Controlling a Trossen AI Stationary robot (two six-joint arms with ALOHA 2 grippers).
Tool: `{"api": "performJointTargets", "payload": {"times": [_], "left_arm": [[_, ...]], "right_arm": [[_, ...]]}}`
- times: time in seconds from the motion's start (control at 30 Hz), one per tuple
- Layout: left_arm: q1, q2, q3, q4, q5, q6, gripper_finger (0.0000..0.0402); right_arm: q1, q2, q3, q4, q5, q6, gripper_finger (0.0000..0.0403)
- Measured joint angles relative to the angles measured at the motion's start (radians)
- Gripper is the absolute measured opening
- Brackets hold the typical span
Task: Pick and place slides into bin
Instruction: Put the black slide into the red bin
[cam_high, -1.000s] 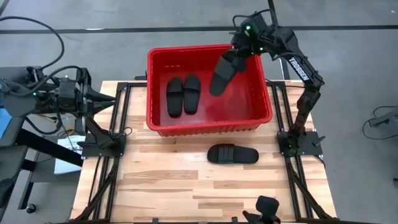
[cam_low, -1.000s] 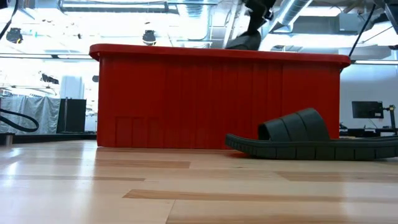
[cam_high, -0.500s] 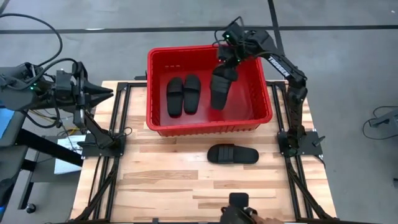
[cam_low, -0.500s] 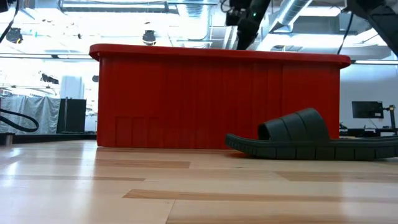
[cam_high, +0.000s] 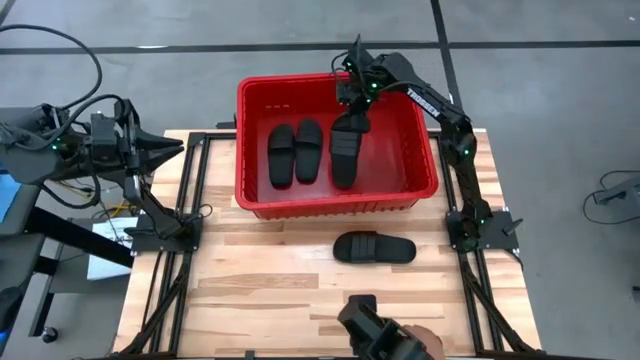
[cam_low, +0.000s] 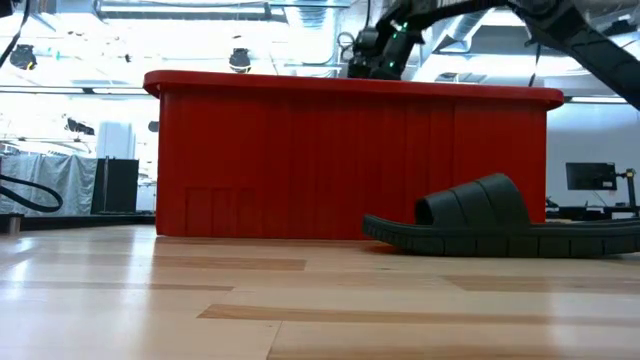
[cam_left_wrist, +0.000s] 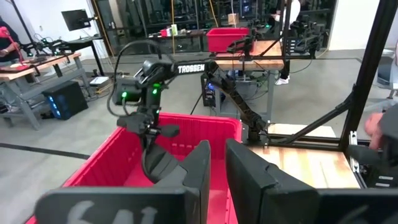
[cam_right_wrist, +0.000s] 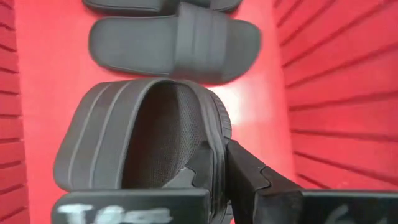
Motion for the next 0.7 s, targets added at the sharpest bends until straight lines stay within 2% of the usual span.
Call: {"api": "performJointTargets", "payload": {"times": [0.17, 0.43, 0.7], "left_arm": [[0.000, 0.000, 0.000, 0.003, 0.000, -0.008, 0.0041], [0.000, 0.000, 0.000, 0.003, -0.027, -0.010, 0.0041], [0.000, 0.000, 0.000, 0.002, -0.027, -0.010, 0.0041]], "right_arm": [[-0.023, 0.052, 0.000, 0.016, -0.043, -0.014, 0.0012], [-0.056, 0.120, 0.000, 0.066, -0.052, -0.030, 0.0012], [-0.070, 0.127, -0.003, 0.116, -0.071, -0.038, 0.0012]]}}
